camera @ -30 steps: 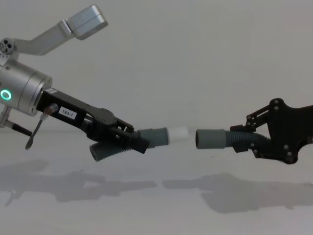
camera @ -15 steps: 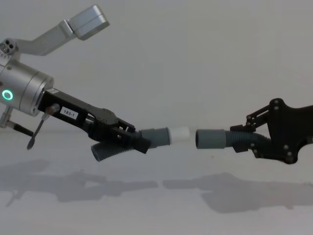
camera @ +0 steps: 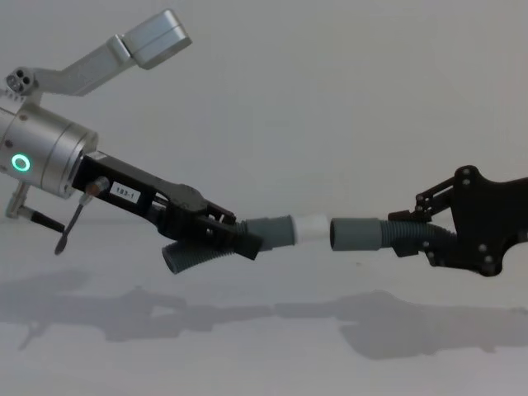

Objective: Use both hands to pick up one end of the pipe from the table, align the ends, and insert them.

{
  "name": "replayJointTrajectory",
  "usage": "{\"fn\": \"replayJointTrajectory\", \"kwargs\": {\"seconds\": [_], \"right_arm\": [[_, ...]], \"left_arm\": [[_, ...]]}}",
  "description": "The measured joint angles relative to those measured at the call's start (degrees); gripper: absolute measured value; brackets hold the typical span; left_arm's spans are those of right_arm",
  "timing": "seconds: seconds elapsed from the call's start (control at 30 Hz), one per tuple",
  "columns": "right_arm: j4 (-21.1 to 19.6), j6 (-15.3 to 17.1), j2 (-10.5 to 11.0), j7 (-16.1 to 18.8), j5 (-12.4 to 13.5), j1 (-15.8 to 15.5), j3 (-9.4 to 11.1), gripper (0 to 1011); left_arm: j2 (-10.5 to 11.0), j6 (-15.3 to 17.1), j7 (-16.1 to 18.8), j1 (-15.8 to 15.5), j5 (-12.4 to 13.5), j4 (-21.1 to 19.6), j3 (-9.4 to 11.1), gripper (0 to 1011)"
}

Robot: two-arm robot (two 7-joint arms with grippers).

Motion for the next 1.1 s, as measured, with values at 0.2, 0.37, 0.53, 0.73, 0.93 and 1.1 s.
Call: {"fn": "replayJointTrajectory", "kwargs": {"seconds": [0.2, 0.37, 0.53, 0.73, 0.93, 1.1], "right_arm": [[0.00, 0.00, 0.00, 0.00, 0.00, 0.00, 0.00, 230], [0.00, 0.00, 0.00, 0.00, 0.00, 0.00, 0.00, 230], [0.00, 0.00, 0.00, 0.00, 0.00, 0.00, 0.00, 230], [0.00, 0.00, 0.00, 0.00, 0.00, 0.00, 0.00, 230], [0.00, 0.00, 0.00, 0.00, 0.00, 0.00, 0.00, 229], [0.00, 0.00, 0.00, 0.00, 0.00, 0.00, 0.00, 230]], "left_arm": [[-0.13, -0.04, 0.34, 0.23, -0.37, -0.15, 0.20, 331], [-0.08, -0.05, 0.63, 0.41, -0.66, -0.44, 0.35, 331], [0.09, -0.05, 0.92, 0.56, -0.90, -0.76, 0.44, 331], [0.37, 0.00, 1.29, 0.74, -1.21, -1.12, 0.56, 331], [0.66, 0.06, 1.56, 0.79, -1.43, -1.31, 0.68, 331], [0.82, 0.07, 1.75, 0.76, -1.64, -1.25, 0.88, 331]]}}
